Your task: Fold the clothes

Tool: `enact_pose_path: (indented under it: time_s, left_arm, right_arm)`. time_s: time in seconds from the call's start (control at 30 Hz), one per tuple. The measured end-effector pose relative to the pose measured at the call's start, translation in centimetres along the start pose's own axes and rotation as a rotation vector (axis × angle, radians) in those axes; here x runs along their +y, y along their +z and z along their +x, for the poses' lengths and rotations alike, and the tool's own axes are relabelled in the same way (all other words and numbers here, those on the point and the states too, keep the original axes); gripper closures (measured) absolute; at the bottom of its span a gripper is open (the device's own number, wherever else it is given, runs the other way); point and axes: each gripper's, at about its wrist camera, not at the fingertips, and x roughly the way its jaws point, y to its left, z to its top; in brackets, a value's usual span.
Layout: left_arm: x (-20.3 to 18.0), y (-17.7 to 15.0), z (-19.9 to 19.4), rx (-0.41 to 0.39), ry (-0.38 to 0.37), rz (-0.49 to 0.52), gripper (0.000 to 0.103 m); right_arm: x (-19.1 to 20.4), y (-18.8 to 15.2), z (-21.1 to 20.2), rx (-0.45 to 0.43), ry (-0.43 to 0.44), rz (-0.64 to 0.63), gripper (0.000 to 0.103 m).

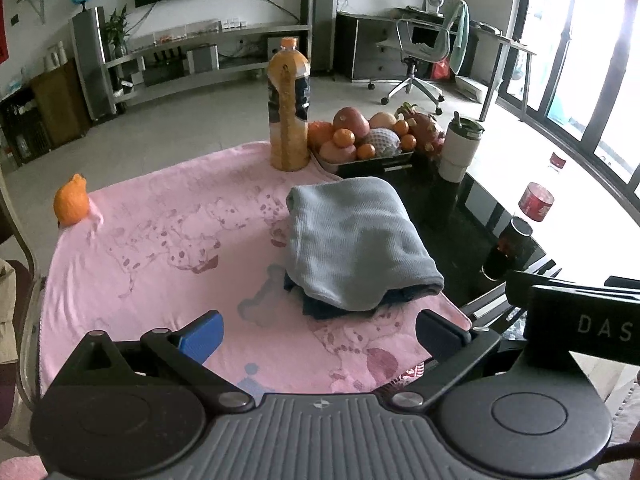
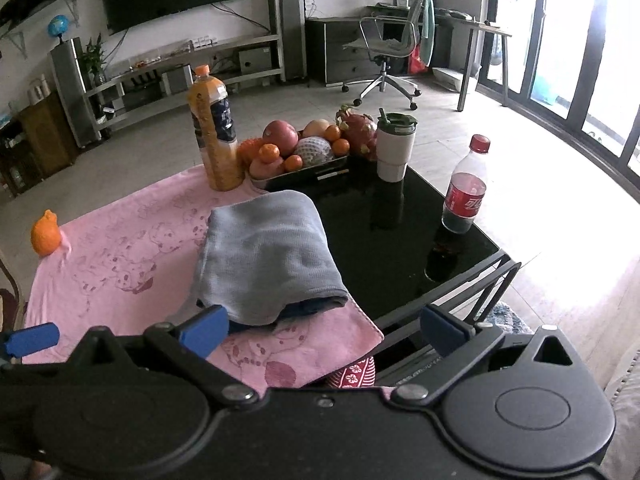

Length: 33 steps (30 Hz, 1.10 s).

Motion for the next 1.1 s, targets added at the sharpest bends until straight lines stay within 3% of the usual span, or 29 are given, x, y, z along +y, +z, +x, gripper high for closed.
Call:
enact_pose_path:
  time_s: [1.1]
  left_arm:
    - [-0.6, 0.1, 2.7, 0.063, 0.005, -0.003, 0.0]
  right_arm:
    - [-0.8, 0.0, 2.4, 0.045, 0.005, -0.005, 0.0]
